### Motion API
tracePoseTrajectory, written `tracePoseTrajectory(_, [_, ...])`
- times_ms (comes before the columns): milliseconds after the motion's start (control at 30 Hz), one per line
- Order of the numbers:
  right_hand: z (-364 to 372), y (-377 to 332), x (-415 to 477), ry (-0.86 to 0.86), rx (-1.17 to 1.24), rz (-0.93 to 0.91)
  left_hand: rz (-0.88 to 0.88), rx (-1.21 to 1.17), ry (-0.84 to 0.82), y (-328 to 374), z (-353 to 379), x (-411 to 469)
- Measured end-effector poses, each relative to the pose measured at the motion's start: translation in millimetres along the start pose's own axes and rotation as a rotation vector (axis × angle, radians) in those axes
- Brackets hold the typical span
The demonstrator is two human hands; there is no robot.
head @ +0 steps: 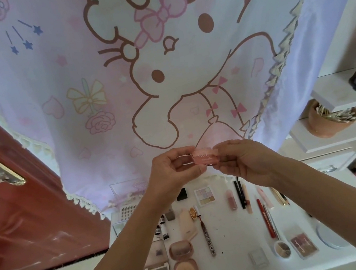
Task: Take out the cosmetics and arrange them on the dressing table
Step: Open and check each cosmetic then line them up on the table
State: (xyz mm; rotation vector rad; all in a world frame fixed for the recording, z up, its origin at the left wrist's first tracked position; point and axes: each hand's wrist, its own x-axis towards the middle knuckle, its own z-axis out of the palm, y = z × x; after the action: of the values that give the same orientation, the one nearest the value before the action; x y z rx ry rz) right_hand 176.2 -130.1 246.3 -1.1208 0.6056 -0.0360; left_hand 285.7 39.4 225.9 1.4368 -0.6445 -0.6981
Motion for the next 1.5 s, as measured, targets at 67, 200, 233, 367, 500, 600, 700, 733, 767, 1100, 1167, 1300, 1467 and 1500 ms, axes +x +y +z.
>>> tracePoseTrajectory(67, [-2.7,-0.5,-1.5,-0.046,-0.168,-0.098,-0.002,-0.046,0.023,0.2,-3.0,-0.2])
tracePoseTrajectory(200, [-3.2,0.2,-8.0,-0.081,-0.455,-0.307,-0.034,-0.129,0.003,-0.1,-8.8,0.5])
tracePoseTrajectory(233, [-2.5,1.1,-8.9,-0.079,-0.479,-0.343,-0.042,-0.138,-0.010,-0.7,-9.3,0.9])
tracePoseTrajectory(367, [-4.4,4.8,-7.9,-0.038,-0.529,-0.439,-0.054,-0.177,-0.025,-1.5,-5.4,0.7])
tracePoseTrajectory(500, [-6.4,8.3,-7.8,-0.028,-0.464,-0.452,-0.047,-0.205,-0.026,-0.8,-1.8,0.0])
tracePoseTrajectory(600, [-6.7,8.2,-7.4,-0.023,-0.454,-0.467,-0.053,-0.207,-0.030,-2.3,-1.4,0.0])
tracePoseTrajectory(700, [-6.5,6.9,-6.5,-0.011,-0.470,-0.481,-0.059,-0.204,-0.035,-3.9,-1.4,0.5])
tracePoseTrajectory(733, [-6.6,6.8,-6.1,-0.009,-0.472,-0.487,-0.061,-0.203,-0.039,-4.0,-1.0,0.7])
tracePoseTrajectory(767, [-6.6,6.8,-5.7,-0.010,-0.471,-0.491,-0.064,-0.206,-0.042,-4.2,-0.5,0.9])
tracePoseTrajectory(1100, [-6.1,10.1,0.4,0.010,-0.475,-0.514,-0.186,-0.430,0.106,-6.4,-2.9,4.3])
tracePoseTrajectory(1167, [-6.3,11.8,1.9,0.029,-0.495,-0.523,-0.214,-0.455,0.123,-7.4,-2.2,3.6])
tracePoseTrajectory(1300, [-7.2,15.3,4.1,0.054,-0.487,-0.533,-0.265,-0.494,0.116,-7.6,1.4,0.7])
tracePoseTrajectory(1467, [-9.7,19.3,9.1,0.063,-0.513,-0.516,-0.282,-0.429,0.127,-8.8,2.7,0.8])
tracePoseTrajectory(1500, [-11.2,19.7,10.5,0.067,-0.518,-0.507,-0.286,-0.421,0.131,-9.5,2.8,1.0])
